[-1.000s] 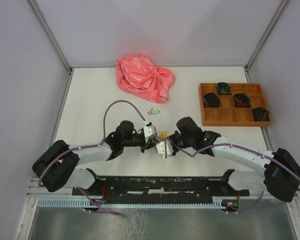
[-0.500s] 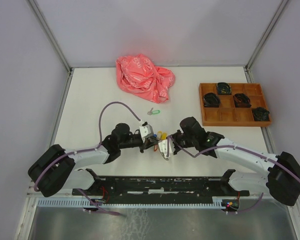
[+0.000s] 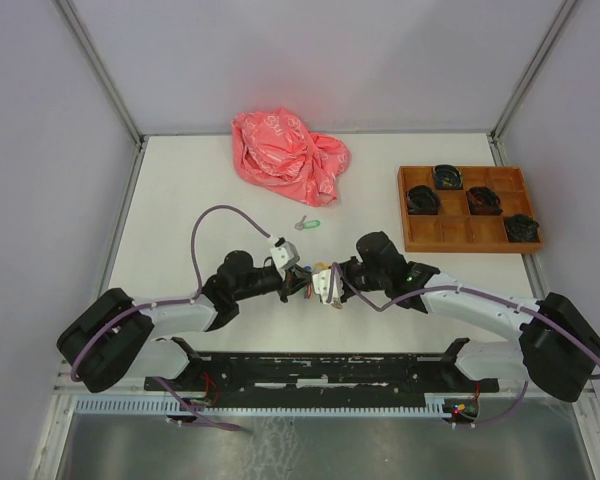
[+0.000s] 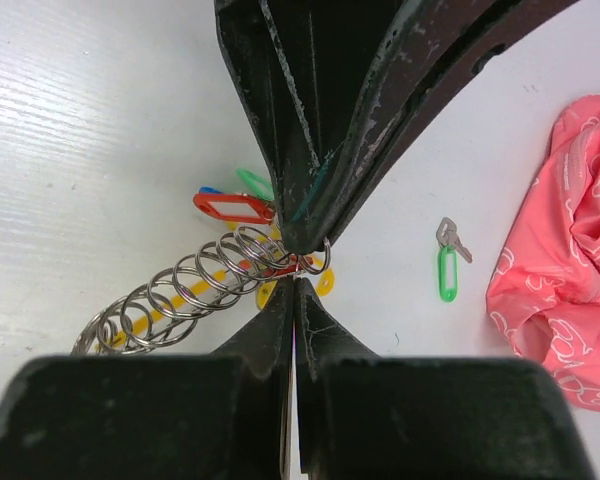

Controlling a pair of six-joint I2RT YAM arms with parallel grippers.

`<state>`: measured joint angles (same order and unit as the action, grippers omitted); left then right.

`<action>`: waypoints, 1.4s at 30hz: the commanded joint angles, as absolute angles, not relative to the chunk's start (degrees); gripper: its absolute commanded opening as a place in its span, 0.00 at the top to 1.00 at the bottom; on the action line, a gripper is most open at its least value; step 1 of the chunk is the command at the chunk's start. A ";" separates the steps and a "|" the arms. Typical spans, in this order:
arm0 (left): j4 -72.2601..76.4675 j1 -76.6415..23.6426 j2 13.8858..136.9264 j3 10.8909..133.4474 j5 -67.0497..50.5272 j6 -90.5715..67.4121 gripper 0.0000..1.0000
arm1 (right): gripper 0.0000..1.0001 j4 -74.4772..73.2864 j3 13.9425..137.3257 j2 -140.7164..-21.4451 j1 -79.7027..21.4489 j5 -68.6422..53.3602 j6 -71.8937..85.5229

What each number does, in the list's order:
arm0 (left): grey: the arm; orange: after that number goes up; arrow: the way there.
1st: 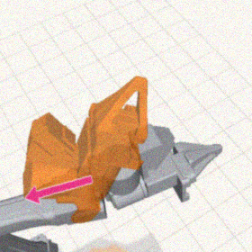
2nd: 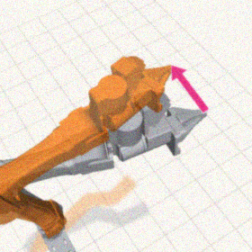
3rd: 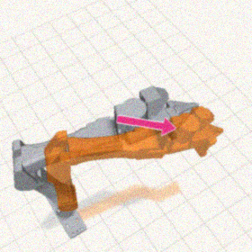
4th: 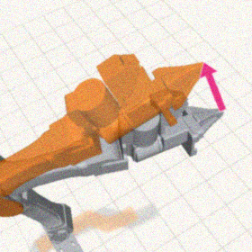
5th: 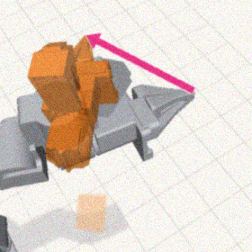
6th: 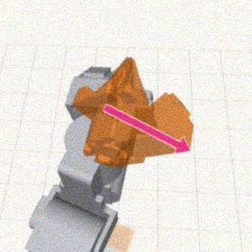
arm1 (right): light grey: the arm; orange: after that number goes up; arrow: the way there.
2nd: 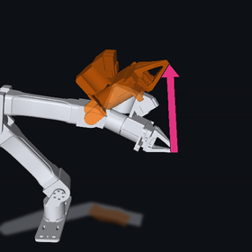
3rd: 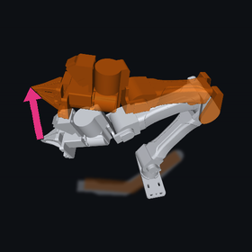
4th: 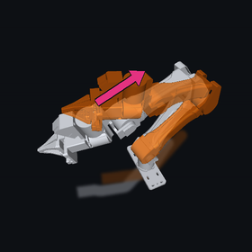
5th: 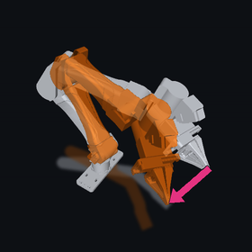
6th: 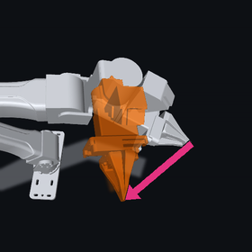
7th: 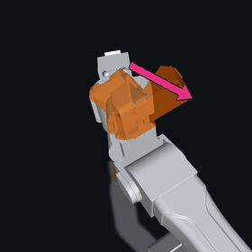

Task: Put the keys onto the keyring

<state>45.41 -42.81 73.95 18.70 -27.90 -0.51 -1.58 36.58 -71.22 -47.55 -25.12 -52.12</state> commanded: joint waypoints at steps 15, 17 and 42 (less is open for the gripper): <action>57.36 -42.76 73.81 17.51 -28.16 -9.52 0.97 | 0.99 7.56 35.87 -69.35 -47.45 -23.66 -42.35; 57.51 -42.78 72.86 17.14 -28.75 -9.96 0.97 | 0.99 9.44 35.08 -69.20 -47.38 -23.90 -42.06; 77.77 -42.71 79.14 13.59 -24.30 -15.32 0.97 | 0.99 17.26 35.95 -72.51 -47.61 -28.42 -39.79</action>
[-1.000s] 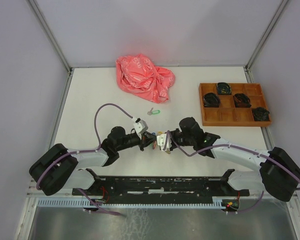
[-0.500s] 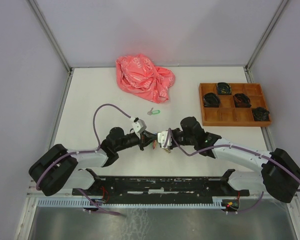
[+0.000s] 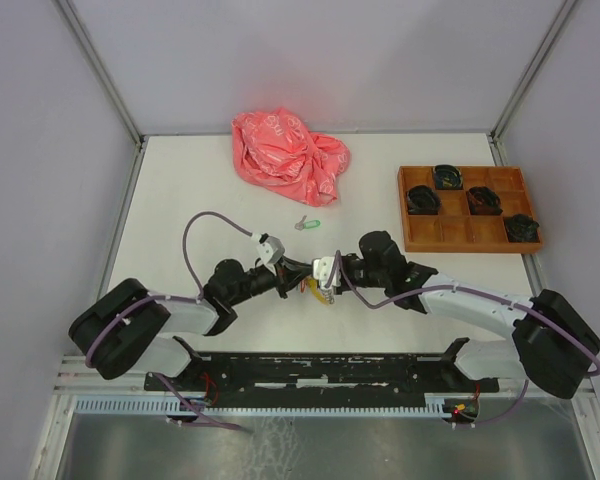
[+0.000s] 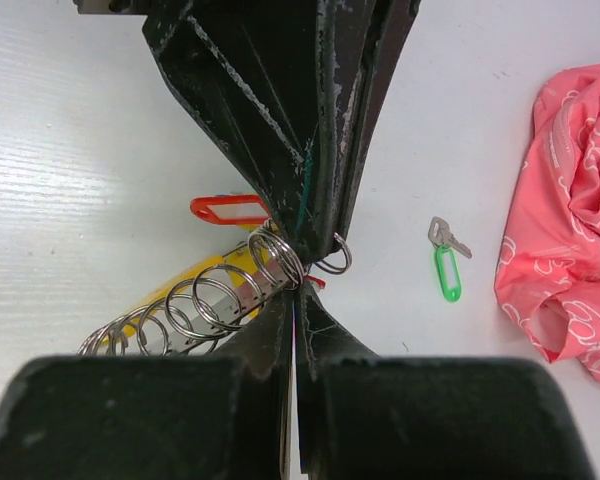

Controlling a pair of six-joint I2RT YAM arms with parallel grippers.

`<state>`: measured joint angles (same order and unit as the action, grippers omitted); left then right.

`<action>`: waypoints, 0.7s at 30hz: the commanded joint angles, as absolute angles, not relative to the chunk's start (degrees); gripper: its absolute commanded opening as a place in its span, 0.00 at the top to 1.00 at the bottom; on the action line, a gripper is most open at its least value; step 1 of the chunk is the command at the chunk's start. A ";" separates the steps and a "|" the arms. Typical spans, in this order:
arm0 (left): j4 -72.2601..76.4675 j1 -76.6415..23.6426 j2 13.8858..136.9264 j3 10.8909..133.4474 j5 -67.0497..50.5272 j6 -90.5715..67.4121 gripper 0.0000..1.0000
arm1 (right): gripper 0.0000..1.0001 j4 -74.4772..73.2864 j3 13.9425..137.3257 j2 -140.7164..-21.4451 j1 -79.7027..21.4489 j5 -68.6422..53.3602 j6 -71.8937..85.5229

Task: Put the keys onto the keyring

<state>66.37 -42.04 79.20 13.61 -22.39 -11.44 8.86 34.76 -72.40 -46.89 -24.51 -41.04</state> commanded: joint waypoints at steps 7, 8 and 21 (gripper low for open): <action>87.56 -42.45 83.68 10.30 -23.61 -14.97 0.97 | 0.99 22.36 34.21 -74.31 -47.89 -27.10 -40.43; 87.05 -42.37 84.54 10.97 -25.23 -14.89 0.97 | 0.99 23.48 33.04 -74.23 -47.90 -25.95 -41.44; 76.79 -42.44 81.22 9.35 -24.33 -7.34 0.69 | 0.99 11.32 33.21 -67.68 -47.90 -22.81 -52.64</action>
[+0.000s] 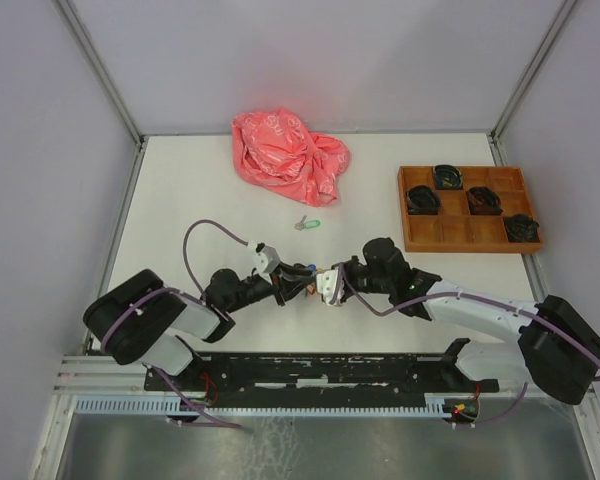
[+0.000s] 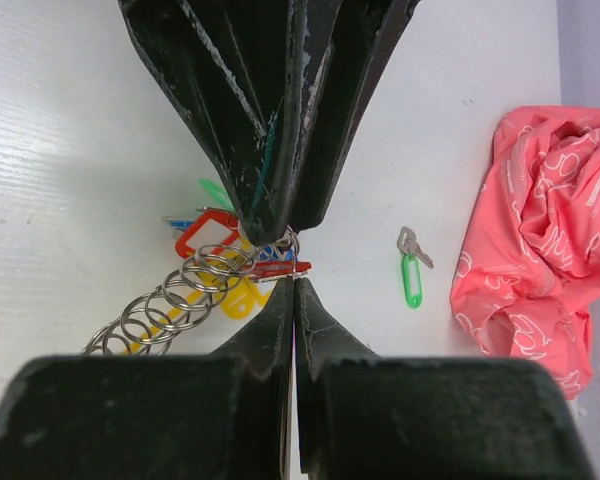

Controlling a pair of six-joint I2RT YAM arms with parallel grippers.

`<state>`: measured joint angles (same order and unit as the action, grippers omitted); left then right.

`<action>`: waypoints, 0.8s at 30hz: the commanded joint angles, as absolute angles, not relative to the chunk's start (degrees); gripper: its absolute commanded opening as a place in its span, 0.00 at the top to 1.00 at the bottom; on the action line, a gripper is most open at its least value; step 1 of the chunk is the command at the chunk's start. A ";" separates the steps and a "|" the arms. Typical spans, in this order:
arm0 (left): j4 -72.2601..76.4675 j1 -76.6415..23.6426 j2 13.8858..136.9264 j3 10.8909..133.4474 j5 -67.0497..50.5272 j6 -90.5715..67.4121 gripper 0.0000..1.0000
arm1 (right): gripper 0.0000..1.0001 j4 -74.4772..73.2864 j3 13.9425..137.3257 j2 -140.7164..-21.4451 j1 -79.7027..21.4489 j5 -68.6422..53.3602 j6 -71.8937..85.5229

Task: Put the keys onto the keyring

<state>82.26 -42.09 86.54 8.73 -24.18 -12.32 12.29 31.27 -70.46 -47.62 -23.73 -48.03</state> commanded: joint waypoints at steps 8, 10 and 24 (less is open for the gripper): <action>61.40 -42.50 70.91 10.31 -19.98 1.40 0.59 | 0.99 4.17 36.33 -67.74 -47.90 -23.54 -57.97; 57.95 -42.57 71.42 11.88 -21.84 1.86 0.57 | 0.99 2.56 37.54 -68.00 -47.90 -24.48 -58.89; 57.80 -42.45 77.09 13.88 -29.26 14.94 0.50 | 0.99 -2.41 39.12 -68.06 -47.92 -26.63 -63.21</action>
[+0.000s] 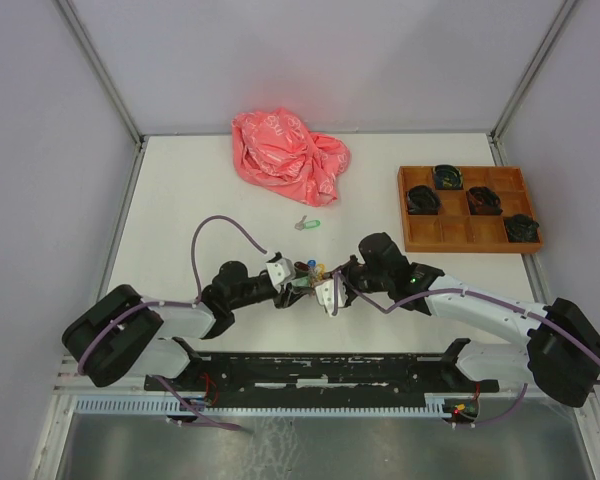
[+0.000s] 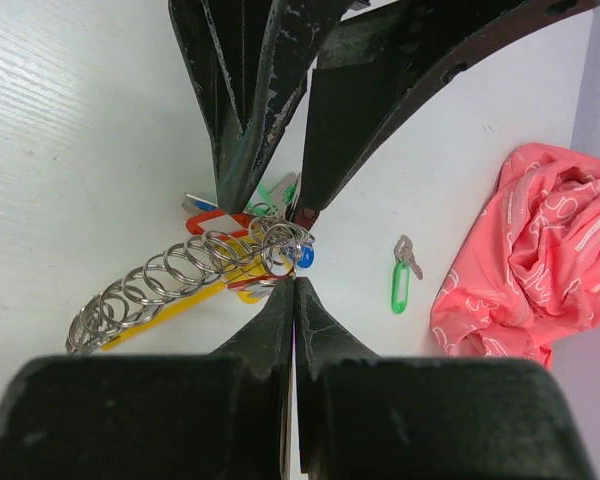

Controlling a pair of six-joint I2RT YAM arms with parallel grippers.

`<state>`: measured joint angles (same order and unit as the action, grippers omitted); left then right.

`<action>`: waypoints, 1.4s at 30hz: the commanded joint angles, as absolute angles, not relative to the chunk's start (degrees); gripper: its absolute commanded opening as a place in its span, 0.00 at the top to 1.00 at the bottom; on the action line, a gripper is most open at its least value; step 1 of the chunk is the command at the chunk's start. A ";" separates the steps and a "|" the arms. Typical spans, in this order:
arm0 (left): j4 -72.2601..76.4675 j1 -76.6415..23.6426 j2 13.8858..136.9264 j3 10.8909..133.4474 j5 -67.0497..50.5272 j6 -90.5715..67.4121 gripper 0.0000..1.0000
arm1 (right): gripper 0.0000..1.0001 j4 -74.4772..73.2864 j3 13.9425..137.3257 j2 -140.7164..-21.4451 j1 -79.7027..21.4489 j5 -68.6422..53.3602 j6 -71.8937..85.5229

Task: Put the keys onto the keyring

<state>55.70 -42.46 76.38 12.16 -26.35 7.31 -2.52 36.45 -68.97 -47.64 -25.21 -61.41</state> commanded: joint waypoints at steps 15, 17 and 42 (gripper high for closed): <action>60.62 -41.80 80.41 16.29 -34.60 14.94 0.55 | 0.99 -4.47 40.34 -68.81 -48.25 -26.45 -64.25; 60.50 -41.75 80.67 16.41 -34.63 15.00 0.56 | 0.99 -4.44 40.43 -68.86 -48.34 -26.45 -64.30; 58.01 -41.66 79.95 16.30 -29.56 15.06 0.97 | 0.99 -5.32 37.97 -66.92 -48.65 -19.40 -63.27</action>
<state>55.44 -41.98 81.52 16.86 -31.99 14.28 -7.38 38.06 -68.88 -48.71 -22.13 -64.16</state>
